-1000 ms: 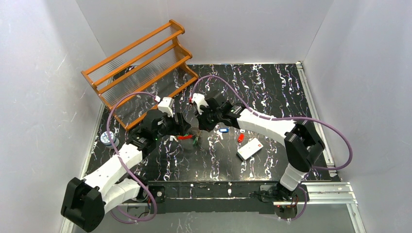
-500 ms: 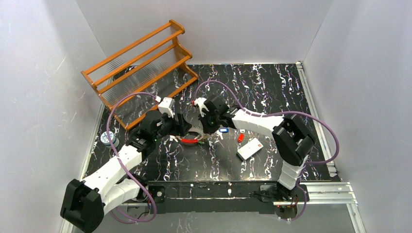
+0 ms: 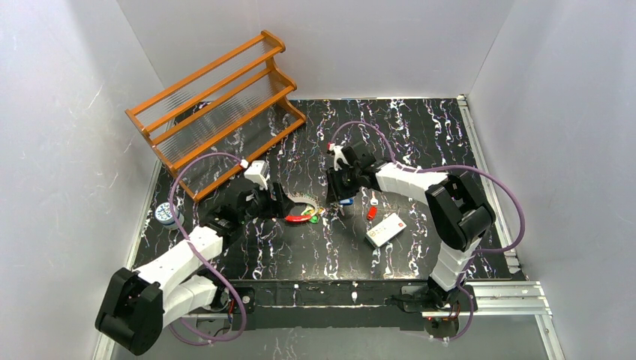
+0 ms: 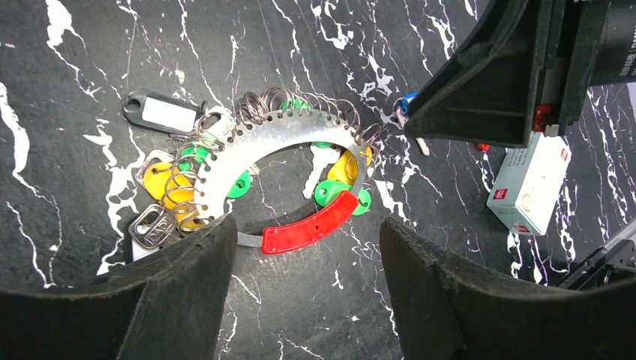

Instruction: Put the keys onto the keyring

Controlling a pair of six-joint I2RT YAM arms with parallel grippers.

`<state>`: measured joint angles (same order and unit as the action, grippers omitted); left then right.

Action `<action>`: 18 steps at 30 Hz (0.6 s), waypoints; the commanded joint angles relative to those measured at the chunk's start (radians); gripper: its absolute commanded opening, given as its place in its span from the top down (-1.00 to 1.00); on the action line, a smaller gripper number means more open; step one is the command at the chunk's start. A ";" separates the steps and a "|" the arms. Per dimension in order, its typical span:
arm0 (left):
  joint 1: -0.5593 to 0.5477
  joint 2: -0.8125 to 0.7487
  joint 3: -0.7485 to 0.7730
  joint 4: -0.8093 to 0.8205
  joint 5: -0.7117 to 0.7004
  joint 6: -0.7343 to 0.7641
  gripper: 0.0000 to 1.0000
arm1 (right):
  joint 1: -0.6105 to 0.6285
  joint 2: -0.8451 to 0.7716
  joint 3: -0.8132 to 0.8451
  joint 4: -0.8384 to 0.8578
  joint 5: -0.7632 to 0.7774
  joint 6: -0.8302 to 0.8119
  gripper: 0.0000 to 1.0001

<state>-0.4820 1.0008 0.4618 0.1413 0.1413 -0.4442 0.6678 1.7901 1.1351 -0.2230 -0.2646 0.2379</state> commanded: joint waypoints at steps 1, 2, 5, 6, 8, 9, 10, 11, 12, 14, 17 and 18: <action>0.000 0.033 -0.023 0.053 0.004 -0.053 -0.34 | -0.043 -0.034 -0.058 0.088 -0.190 0.093 0.22; 0.000 0.045 -0.024 0.059 0.012 -0.059 -0.33 | -0.048 -0.034 -0.070 0.104 -0.218 0.109 0.23; 0.000 0.073 -0.028 0.077 0.024 -0.076 -0.32 | -0.050 -0.032 -0.102 0.157 -0.292 0.155 0.24; 0.000 0.079 -0.029 0.084 0.027 -0.081 -0.32 | -0.051 -0.031 -0.116 0.181 -0.310 0.175 0.25; 0.000 0.089 -0.031 0.095 0.032 -0.087 -0.31 | -0.049 -0.023 -0.135 0.214 -0.340 0.215 0.27; 0.000 0.092 -0.032 0.099 0.033 -0.090 -0.31 | -0.048 -0.017 -0.139 0.237 -0.349 0.222 0.27; 0.000 0.095 -0.033 0.101 0.034 -0.092 -0.31 | -0.047 -0.010 -0.140 0.247 -0.356 0.234 0.27; 0.000 0.097 -0.034 0.104 0.034 -0.094 -0.31 | -0.045 -0.005 -0.140 0.257 -0.364 0.248 0.27; 0.000 0.098 -0.034 0.105 0.035 -0.095 -0.31 | -0.045 -0.001 -0.141 0.273 -0.371 0.259 0.26; 0.000 0.096 -0.035 0.106 0.035 -0.096 -0.31 | -0.040 0.008 -0.143 0.291 -0.373 0.278 0.23; 0.000 0.094 -0.037 0.104 0.032 -0.096 -0.31 | -0.033 0.030 -0.138 0.304 -0.367 0.292 0.18; 0.000 0.094 -0.037 0.104 0.032 -0.096 -0.31 | -0.030 0.038 -0.137 0.308 -0.365 0.296 0.18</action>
<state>-0.4820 1.1019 0.4332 0.2329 0.1665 -0.5362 0.6254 1.7927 0.9977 0.0177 -0.6003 0.4904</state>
